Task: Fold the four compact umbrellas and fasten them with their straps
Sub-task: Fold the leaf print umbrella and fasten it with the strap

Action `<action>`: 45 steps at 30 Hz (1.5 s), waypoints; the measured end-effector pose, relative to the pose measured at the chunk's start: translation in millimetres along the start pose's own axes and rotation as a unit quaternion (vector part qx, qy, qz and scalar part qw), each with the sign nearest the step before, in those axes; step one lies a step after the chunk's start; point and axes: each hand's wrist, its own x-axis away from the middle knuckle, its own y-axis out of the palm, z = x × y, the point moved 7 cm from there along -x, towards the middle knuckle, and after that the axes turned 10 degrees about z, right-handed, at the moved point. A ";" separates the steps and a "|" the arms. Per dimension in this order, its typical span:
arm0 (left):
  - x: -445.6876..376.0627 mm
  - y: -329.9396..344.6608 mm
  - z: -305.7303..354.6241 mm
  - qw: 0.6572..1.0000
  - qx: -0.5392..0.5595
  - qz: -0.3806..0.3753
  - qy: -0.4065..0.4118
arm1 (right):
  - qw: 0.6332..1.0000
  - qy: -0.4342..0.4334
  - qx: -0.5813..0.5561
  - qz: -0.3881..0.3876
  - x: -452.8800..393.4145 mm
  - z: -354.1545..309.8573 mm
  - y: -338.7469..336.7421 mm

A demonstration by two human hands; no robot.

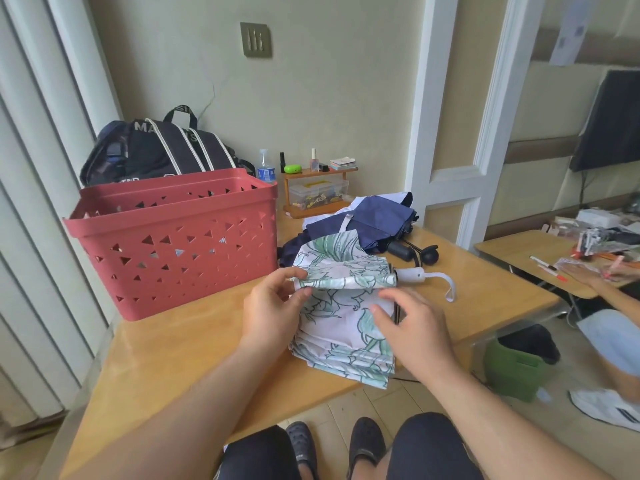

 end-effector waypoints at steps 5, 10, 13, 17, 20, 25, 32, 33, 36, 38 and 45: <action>-0.4 -1.6 -0.5 1.000 -0.021 0.007 0.008 | 0.997 0.037 -0.037 0.056 -22.2 4.3 -6.4; -1.4 -3.8 -0.2 0.999 -0.046 -0.009 0.012 | 0.995 -0.081 0.014 0.059 -29.0 -8.7 -8.2; -4.0 -5.8 4.2 0.995 -0.092 -0.030 0.038 | 0.989 -0.127 0.057 0.051 -27.3 -10.0 -10.2; -1.4 -5.6 14.2 0.974 -0.172 -0.070 0.128 | 0.986 -0.136 0.087 0.041 -20.2 -4.2 -12.4; 3.1 -4.2 17.9 0.962 -0.184 -0.088 0.182 | 0.984 -0.147 0.102 0.017 -11.9 3.3 -9.4; 5.2 -5.9 17.9 0.942 -0.218 -0.121 0.224 | 0.975 -0.192 0.104 -0.043 -3.8 0.3 -10.0; 2.9 0.2 7.9 0.931 -0.280 -0.213 0.096 | 0.965 -0.200 0.130 -0.111 0.8 2.5 -1.6; 3.0 0.8 6.5 0.929 -0.287 -0.214 0.095 | 0.965 -0.196 0.133 -0.111 0.2 2.1 -2.2; 1.8 -0.5 2.8 0.924 -0.306 -0.208 0.099 | 0.962 -0.199 0.145 -0.116 -1.3 -0.7 -5.4; 1.3 -2.2 2.9 0.922 -0.312 -0.203 0.102 | 0.958 -0.201 0.158 -0.133 -1.7 -3.4 -5.4; 1.8 -3.3 -0.1 0.933 -0.278 -0.210 0.088 | 0.948 -0.179 0.193 -0.179 -7.3 -20.0 3.1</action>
